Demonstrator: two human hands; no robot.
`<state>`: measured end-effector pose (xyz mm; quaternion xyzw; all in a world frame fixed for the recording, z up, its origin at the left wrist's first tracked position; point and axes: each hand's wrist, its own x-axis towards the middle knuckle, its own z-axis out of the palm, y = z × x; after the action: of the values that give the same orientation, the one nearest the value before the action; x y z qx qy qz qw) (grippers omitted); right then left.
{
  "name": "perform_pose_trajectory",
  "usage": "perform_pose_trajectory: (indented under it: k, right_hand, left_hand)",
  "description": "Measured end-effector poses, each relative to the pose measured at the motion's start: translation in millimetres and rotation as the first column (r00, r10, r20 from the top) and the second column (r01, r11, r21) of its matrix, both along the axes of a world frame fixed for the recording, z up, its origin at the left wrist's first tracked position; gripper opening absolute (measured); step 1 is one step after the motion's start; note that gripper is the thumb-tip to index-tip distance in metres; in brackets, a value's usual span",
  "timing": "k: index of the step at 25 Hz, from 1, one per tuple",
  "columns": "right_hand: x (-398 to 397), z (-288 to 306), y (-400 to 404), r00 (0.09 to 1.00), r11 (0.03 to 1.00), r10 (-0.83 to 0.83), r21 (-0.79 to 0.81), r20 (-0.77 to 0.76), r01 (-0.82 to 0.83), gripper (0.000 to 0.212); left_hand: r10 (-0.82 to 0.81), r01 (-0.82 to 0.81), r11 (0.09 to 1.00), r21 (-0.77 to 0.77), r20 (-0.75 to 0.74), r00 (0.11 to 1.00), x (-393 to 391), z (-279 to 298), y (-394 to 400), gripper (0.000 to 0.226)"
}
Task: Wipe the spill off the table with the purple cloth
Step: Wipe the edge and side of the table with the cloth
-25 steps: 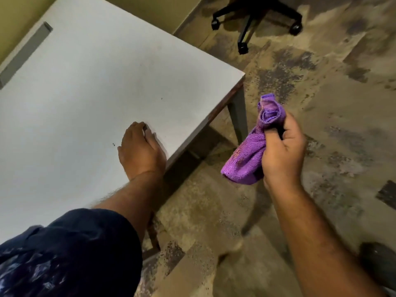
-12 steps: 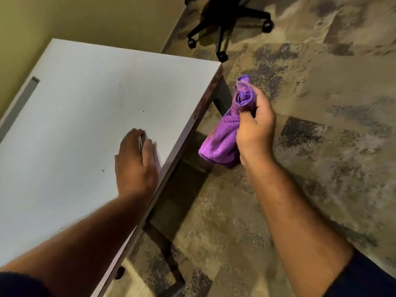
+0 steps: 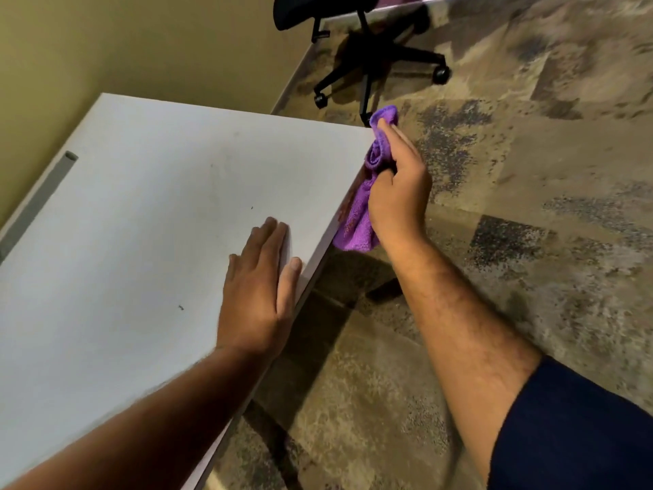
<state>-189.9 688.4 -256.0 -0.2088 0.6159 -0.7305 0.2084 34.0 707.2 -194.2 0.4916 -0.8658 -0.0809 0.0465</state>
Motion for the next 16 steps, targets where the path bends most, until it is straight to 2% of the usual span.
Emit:
perform_pose_trajectory:
  k: [6, 9, 16]
  right_hand:
    - [31.9, -2.6, 11.0, 0.994, 0.994, -0.096, 0.054, -0.058, 0.099, 0.067]
    - [63.0, -3.0, 25.4, 0.992, 0.994, -0.100, 0.040, -0.080, 0.103, 0.068]
    - [98.2, -4.4, 56.6, 0.968, 0.991, -0.092, 0.075, -0.235, 0.112, 0.065]
  left_hand:
    - [-0.003, 0.003, 1.000, -0.007, -0.056, 0.998, 2.4, -2.6, -0.5, 0.062]
    - [0.000, -0.001, 1.000, -0.010, -0.063, 0.998, 3.3, -2.3, -1.4, 0.061]
    - [0.003, -0.002, 1.000, 0.006, -0.095, 0.995, 1.3, 1.2, 2.4, 0.061]
